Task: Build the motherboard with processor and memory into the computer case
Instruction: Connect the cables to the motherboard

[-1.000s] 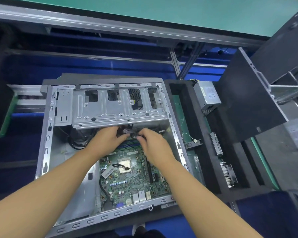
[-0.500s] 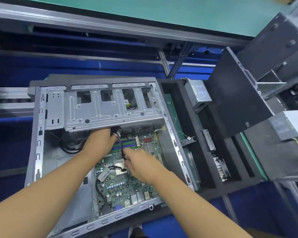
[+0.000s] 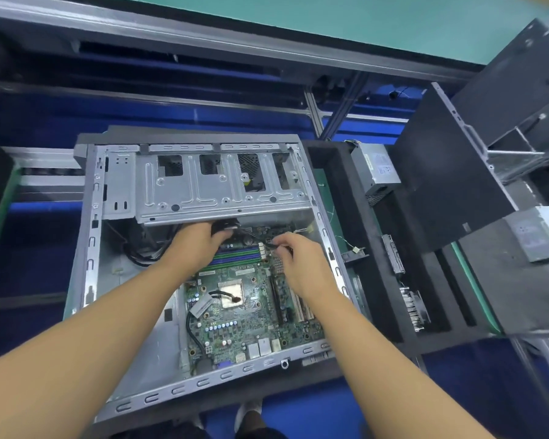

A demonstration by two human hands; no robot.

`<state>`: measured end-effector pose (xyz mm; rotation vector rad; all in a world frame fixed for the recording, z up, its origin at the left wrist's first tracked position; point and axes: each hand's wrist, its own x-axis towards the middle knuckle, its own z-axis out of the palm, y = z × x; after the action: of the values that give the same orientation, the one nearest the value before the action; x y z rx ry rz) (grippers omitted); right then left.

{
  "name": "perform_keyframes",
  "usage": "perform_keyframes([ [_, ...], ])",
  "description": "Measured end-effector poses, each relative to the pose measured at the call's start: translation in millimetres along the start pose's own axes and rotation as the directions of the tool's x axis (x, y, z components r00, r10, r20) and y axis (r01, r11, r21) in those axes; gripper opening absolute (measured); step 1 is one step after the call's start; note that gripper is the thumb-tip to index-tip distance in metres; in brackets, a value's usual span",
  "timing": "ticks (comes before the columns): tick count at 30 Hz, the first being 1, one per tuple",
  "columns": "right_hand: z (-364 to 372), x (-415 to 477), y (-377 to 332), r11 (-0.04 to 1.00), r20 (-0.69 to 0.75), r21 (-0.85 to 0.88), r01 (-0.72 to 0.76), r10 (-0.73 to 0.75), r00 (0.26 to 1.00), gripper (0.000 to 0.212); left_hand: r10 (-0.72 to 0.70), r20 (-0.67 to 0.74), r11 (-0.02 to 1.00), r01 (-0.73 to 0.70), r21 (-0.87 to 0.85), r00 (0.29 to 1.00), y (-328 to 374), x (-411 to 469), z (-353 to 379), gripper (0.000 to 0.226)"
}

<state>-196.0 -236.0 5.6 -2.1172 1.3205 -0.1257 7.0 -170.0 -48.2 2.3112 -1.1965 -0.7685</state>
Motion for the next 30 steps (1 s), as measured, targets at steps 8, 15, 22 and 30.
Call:
perform_keyframes([
  [8, -3, 16, -3, 0.95, 0.319, -0.283, 0.132, -0.036, 0.947, 0.029, -0.137, 0.109, 0.991, 0.137, 0.01, 0.985, 0, 2, -14, 0.052],
  [15, 18, 16, -4, 0.859, 0.309, -0.408, 0.31, -0.19, 0.932, 0.025, -0.127, 0.119, 0.992, 0.123, 0.037, 0.985, -2, -5, -24, 0.047],
  [22, 24, 12, 0, 0.957, 0.426, -0.101, 0.273, -0.206, 0.881, 0.02, -0.079, 0.124, 0.997, 0.078, 0.016, 0.989, -10, -13, -31, 0.029],
  [30, 24, 17, 1, 0.992, 0.153, -0.015, 0.123, -0.119, 0.981, 0.02, 0.062, 0.218, 0.99, -0.088, 0.113, 0.974, -15, -29, -29, 0.021],
])
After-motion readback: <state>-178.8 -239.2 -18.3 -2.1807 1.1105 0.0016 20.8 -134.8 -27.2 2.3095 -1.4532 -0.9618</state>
